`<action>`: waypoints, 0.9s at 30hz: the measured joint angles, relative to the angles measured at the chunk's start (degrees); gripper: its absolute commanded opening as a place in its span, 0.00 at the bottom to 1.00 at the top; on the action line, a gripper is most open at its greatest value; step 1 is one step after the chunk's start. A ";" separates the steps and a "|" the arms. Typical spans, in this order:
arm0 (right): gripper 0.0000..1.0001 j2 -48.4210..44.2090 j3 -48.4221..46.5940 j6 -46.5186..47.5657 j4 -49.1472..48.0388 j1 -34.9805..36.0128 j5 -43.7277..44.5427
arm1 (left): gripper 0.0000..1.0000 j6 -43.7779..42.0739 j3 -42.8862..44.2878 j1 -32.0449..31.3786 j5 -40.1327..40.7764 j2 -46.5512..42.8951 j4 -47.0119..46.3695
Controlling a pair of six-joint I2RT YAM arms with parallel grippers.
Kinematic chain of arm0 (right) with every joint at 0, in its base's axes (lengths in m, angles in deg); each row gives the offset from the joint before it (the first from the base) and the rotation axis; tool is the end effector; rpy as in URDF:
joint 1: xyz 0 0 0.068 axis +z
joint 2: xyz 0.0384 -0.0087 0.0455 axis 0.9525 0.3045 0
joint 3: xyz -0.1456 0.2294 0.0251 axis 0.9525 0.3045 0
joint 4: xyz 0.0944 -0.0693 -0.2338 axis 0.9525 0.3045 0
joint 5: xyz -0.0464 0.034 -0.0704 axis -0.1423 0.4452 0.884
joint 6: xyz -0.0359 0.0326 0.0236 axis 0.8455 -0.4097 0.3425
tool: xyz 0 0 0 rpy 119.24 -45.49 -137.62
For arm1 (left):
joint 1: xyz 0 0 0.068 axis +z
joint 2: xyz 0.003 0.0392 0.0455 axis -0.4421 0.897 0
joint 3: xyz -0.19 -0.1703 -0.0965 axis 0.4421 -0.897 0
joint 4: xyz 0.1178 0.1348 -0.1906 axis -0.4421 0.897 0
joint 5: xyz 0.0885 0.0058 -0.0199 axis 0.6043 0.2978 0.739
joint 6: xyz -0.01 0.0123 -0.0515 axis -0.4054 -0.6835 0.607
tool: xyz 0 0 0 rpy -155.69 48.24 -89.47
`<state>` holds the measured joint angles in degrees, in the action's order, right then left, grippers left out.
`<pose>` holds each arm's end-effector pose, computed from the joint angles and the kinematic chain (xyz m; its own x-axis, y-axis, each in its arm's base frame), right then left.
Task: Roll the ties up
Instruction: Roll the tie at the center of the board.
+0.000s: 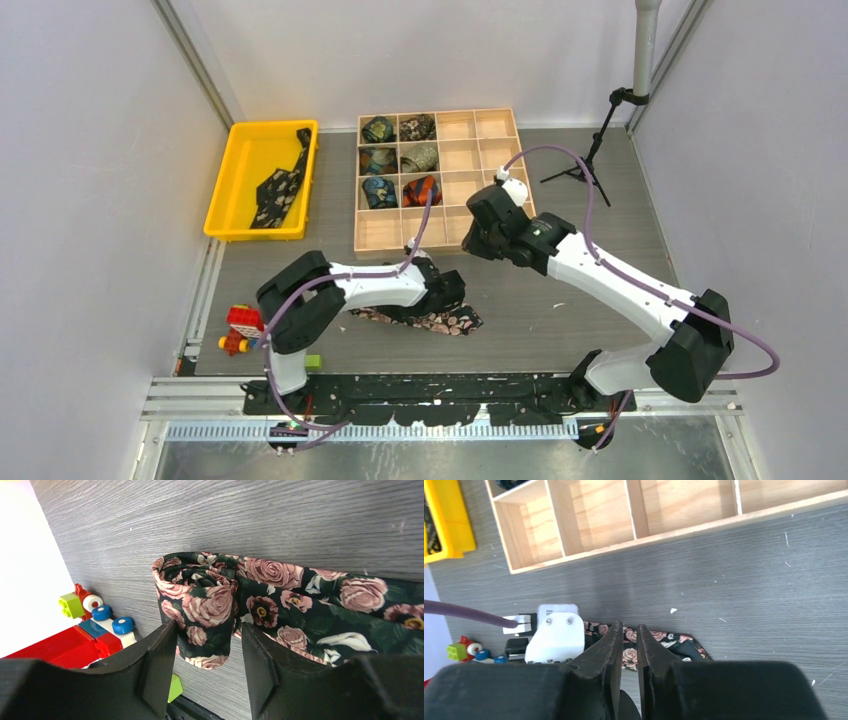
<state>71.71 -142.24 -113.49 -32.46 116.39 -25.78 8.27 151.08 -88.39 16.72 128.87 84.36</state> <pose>0.2112 0.1902 0.3006 -0.7476 0.3394 -0.5709 0.1173 0.9136 0.3894 0.1609 -0.2532 0.1543 -0.8511 0.4001 -0.3399 0.1232 0.7815 0.6116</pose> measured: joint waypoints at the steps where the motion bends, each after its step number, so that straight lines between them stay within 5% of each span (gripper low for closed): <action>1: 0.22 0.00 -0.63 0.02 0.15 0.00 0.00 | 0.54 -0.09 0.00 0.00 -0.13 -0.66 -0.15; 11: 0.22 0.52 -4.31 0.24 1.01 0.07 -0.79 | 0.67 -3.17 -3.23 -0.04 -1.14 -14.73 -2.93; 17: 0.22 2.49 -4.33 -0.15 0.04 1.51 -2.01 | 0.66 -7.17 -9.38 1.62 -3.23 -30.82 -6.56; 27: 0.22 11.37 -5.46 -3.93 -7.13 9.49 -5.55 | 0.75 -12.59 -24.83 23.54 -16.06 -58.34 -16.26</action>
<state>83.08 -147.71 -117.42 -39.59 125.88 -31.34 -4.32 126.25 -64.85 0.65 70.54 68.09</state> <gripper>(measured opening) 0.218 0.753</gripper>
